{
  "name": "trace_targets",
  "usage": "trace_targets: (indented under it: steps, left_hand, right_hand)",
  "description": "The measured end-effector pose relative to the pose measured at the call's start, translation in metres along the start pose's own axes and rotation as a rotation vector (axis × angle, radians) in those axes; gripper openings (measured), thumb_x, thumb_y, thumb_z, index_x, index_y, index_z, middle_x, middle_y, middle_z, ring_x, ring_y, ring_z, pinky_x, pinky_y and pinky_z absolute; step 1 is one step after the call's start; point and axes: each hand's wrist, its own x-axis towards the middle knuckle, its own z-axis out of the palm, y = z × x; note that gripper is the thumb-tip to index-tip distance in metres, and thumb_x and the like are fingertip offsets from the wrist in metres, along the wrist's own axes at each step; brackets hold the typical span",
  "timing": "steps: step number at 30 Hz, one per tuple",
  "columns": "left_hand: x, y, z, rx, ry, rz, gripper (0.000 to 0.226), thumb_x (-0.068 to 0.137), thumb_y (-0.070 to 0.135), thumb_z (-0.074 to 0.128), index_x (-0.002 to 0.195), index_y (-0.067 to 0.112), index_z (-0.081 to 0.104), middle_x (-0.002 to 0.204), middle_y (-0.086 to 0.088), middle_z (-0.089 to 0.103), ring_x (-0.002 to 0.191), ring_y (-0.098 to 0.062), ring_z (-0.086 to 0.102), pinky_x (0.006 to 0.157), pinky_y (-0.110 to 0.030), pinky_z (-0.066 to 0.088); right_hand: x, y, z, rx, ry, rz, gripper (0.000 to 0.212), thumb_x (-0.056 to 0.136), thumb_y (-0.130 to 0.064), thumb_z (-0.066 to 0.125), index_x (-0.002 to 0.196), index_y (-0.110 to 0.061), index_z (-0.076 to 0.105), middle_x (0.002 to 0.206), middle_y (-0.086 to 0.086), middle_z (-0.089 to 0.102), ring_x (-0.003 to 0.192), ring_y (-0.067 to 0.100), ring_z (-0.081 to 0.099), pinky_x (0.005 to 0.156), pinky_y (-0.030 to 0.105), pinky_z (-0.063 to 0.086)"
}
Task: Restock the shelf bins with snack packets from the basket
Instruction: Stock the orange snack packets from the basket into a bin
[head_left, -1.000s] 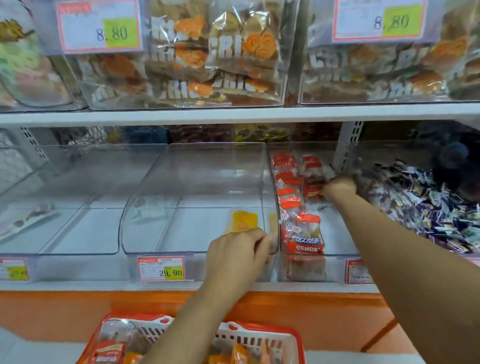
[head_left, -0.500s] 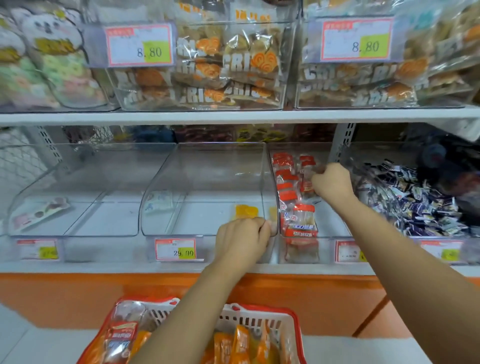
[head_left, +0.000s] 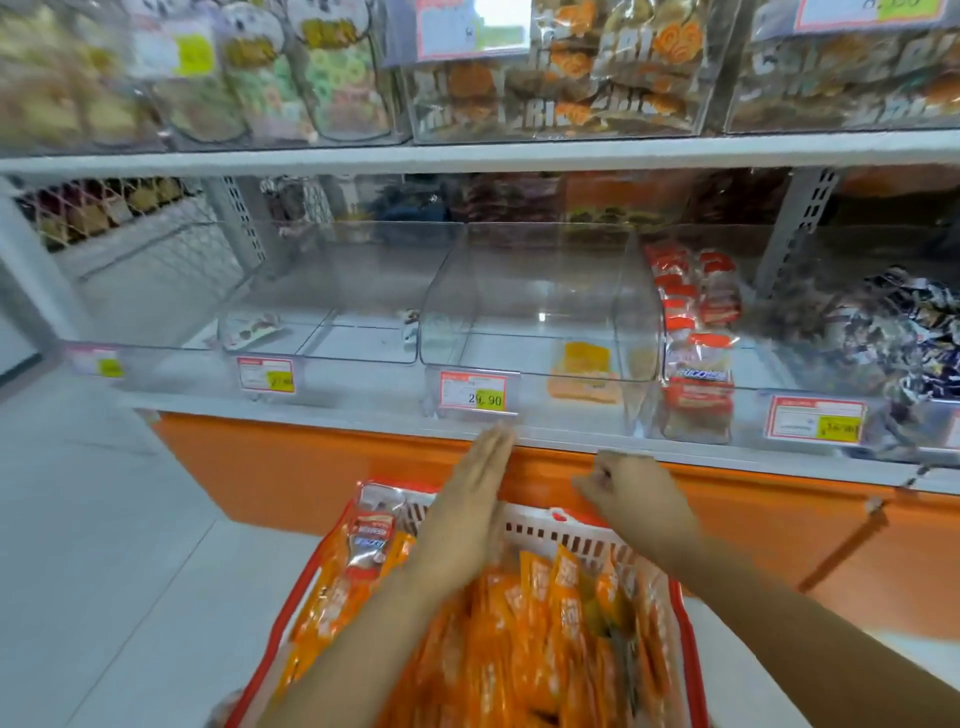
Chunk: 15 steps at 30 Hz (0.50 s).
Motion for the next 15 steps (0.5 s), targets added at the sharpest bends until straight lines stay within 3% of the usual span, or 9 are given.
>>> trace_targets:
  steps: [2, 5, 7, 9, 12, 15]
  left_hand:
    - [-0.024, -0.022, -0.008, -0.070, 0.105, -0.163, 0.070, 0.095, 0.013, 0.050, 0.150, 0.031, 0.011, 0.159, 0.010, 0.007, 0.131, -0.012, 0.041, 0.103, -0.018, 0.032]
    - [-0.047, -0.066, -0.015, -0.054, 0.207, -0.413, 0.045, 0.091, 0.010, 0.055, 0.135, 0.015, 0.049, 0.141, -0.005, 0.044, 0.119, -0.024, 0.054, 0.096, -0.025, 0.039]
    - [-0.057, -0.093, -0.016, -0.096, 0.140, -0.669, 0.031, 0.091, 0.014, 0.057, 0.121, 0.011, 0.060, 0.128, -0.008, 0.057, 0.106, -0.027, 0.061, 0.090, -0.029, 0.048]
    - [-0.066, -0.109, -0.016, -0.115, 0.025, -0.799, 0.023, 0.090, 0.014, 0.056, 0.112, 0.009, 0.064, 0.114, -0.010, 0.066, 0.089, -0.025, 0.064, 0.072, -0.025, 0.050]
    - [-0.074, -0.116, -0.010, -0.123, -0.023, -0.822, 0.019, 0.090, 0.012, 0.059, 0.105, 0.004, 0.066, 0.103, -0.014, 0.068, 0.082, -0.023, 0.058, 0.060, -0.025, 0.035]
    - [-0.074, -0.122, 0.000, -0.166, 0.014, -0.851, 0.027, 0.089, 0.014, 0.062, 0.114, 0.005, 0.061, 0.110, -0.012, 0.064, 0.085, -0.019, 0.056, 0.064, -0.022, 0.041]
  right_hand:
    - [-0.008, 0.007, 0.033, -0.062, -0.208, 0.011, 0.019, 0.093, -0.041, 0.054, 0.089, -0.023, 0.058, 0.089, -0.006, 0.063, 0.076, 0.009, 0.057, 0.060, 0.019, 0.044]
    - [-0.020, 0.025, 0.072, -0.161, -0.398, 0.002, 0.034, 0.088, -0.041, 0.056, 0.119, -0.026, 0.055, 0.118, -0.006, 0.063, 0.094, 0.012, 0.062, 0.080, 0.026, 0.054]
    - [-0.026, 0.035, 0.084, -0.184, -0.470, -0.050, 0.036, 0.088, -0.039, 0.056, 0.122, -0.031, 0.053, 0.120, -0.008, 0.062, 0.099, 0.010, 0.062, 0.085, 0.026, 0.053]
    - [-0.032, 0.040, 0.084, -0.159, -0.526, -0.074, 0.032, 0.090, -0.036, 0.056, 0.122, -0.032, 0.051, 0.119, -0.011, 0.060, 0.096, 0.006, 0.061, 0.086, 0.023, 0.052]
    - [-0.032, 0.043, 0.087, -0.167, -0.522, -0.078, 0.030, 0.090, -0.035, 0.057, 0.119, -0.029, 0.054, 0.115, -0.011, 0.060, 0.094, 0.004, 0.060, 0.086, 0.022, 0.052]
    - [-0.032, 0.045, 0.093, -0.187, -0.513, -0.072, 0.024, 0.089, -0.034, 0.056, 0.113, -0.029, 0.056, 0.110, -0.011, 0.060, 0.090, 0.004, 0.061, 0.084, 0.022, 0.053]
